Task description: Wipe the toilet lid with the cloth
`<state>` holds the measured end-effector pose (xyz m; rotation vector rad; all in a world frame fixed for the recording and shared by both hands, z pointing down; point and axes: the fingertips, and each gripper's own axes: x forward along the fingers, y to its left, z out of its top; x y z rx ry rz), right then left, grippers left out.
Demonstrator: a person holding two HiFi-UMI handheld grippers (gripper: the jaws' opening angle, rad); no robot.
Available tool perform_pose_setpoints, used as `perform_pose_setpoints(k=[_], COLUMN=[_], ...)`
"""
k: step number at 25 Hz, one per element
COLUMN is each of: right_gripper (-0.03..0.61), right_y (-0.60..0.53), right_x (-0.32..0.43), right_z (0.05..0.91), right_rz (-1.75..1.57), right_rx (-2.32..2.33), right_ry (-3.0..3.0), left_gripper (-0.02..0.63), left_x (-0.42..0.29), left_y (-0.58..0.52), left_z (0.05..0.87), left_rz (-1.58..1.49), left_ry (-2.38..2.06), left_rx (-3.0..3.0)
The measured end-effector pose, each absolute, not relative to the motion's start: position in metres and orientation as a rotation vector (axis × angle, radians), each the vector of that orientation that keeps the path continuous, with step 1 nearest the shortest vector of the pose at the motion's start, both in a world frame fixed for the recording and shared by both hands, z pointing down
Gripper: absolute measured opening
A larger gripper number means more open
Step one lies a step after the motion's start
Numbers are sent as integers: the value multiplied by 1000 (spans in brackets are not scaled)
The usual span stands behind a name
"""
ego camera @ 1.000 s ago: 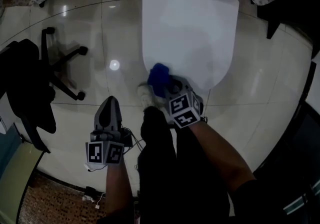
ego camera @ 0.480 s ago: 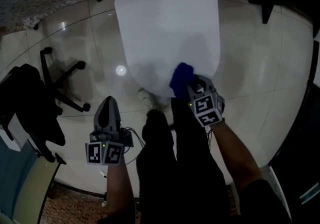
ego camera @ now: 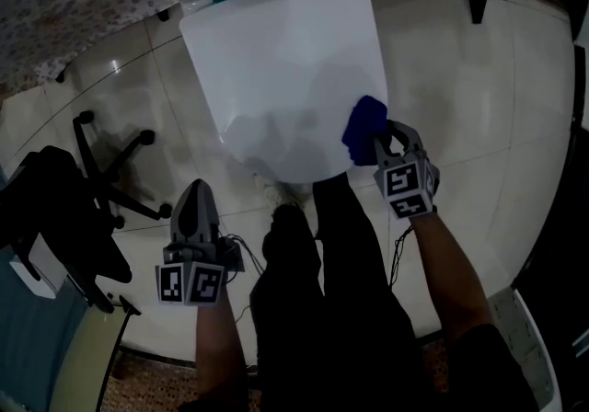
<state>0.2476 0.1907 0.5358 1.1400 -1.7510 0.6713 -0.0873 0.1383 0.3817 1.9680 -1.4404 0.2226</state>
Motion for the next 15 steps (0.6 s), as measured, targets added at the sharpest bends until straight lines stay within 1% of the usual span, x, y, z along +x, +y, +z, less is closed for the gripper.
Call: perform_pose_setpoints(k=[7, 10, 15], right_gripper=[55, 55, 55], right_y=[177, 176, 168], right_x=[281, 295, 297], right_z=[531, 520, 456], right_rz=[584, 613, 547], right_rx=[1232, 1347, 1463], right_ry=[-1659, -1619, -1695], left_gripper=[-11, -11, -11], left_x=[-89, -94, -113], left_y=[133, 134, 140], left_z=[375, 366, 325], left_rz=[206, 183, 123], left_ry=[-1436, -1445, -1468], left_rx=[1989, 2007, 2040])
